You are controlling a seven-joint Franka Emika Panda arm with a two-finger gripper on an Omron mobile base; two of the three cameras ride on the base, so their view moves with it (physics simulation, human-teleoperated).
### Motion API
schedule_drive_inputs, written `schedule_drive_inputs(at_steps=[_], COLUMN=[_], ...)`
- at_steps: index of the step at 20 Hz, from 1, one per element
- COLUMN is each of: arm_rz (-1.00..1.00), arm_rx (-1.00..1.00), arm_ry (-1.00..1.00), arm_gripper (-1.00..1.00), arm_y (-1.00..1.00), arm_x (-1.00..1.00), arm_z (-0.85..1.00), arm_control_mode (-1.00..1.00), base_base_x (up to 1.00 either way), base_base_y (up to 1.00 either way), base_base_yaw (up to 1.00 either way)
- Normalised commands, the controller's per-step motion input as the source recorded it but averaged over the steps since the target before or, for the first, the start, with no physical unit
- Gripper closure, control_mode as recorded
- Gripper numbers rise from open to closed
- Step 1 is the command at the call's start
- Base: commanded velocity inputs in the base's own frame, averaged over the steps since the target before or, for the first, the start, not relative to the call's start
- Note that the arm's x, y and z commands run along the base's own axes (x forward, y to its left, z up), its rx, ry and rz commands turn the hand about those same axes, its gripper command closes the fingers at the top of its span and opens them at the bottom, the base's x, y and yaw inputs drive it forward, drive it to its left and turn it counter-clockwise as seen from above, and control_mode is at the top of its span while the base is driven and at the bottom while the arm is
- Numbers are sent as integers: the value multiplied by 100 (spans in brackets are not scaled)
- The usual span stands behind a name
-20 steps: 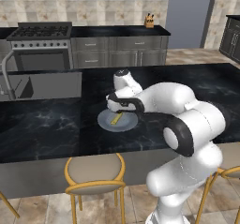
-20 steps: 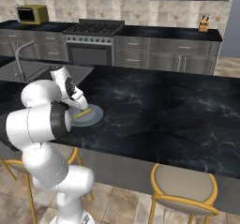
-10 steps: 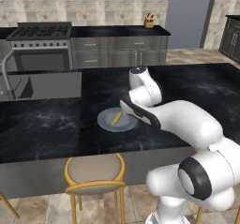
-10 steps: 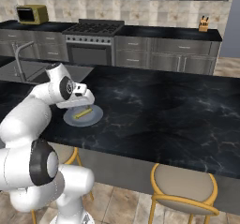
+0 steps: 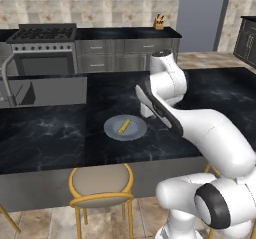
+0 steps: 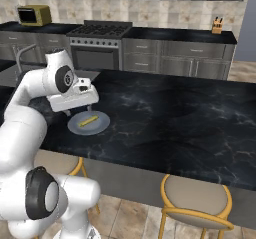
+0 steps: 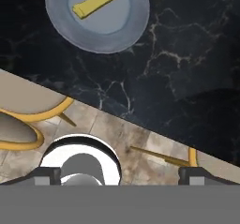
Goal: Retrieve the butter from the fridge and place it on a plate on the dining table. Then retrieve the butter knife by the fridge and place it near the plate.
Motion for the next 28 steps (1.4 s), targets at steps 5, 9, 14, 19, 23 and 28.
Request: schedule_drive_inputs(at_steps=[5,9,14,19,23,28], arm_rz=[-7,-7,-6,-1,0,0], arm_rx=[32,8,-3,-1,0,0], arm_ry=[6,-1,0,3,0,0], arm_gripper=[-100,-100,-100,-100,-100,-100], arm_y=[-24,-23,-45,0,0,0], arm_x=[-76,-99,-57,-27,-2,0], arm_z=[-5,-36,-50,-7,0,0], arm_control_mode=[-100,-100,-100,-100,-100,-100], base_base_x=[0,0,0,0,0,0], base_base_y=[0,0,0,0,0,0], base_base_yaw=[0,0,0,0,0,0])
